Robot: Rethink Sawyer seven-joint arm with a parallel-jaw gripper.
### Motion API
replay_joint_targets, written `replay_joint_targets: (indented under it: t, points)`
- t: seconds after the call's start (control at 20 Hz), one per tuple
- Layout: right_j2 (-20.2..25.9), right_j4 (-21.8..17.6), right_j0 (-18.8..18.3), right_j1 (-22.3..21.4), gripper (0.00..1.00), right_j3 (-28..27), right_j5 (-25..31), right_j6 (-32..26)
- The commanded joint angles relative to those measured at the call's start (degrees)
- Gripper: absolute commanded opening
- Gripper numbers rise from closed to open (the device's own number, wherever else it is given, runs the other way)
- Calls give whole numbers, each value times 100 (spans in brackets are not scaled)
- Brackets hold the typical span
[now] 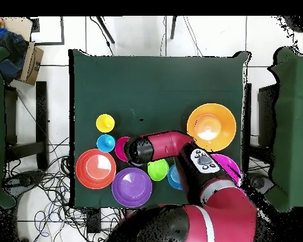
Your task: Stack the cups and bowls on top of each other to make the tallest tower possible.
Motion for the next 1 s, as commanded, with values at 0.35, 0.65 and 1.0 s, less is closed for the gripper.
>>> replay_joint_targets:
  t: [0.35, 0.65, 1.0]
  points:
    - [351, -188, 11, -326, 0, -287, 559, -659]
    - [373, -154, 17, -404, 0, -283, 667, -692]
    - [376, -181, -10, -441, 0, -209, 621, -686]
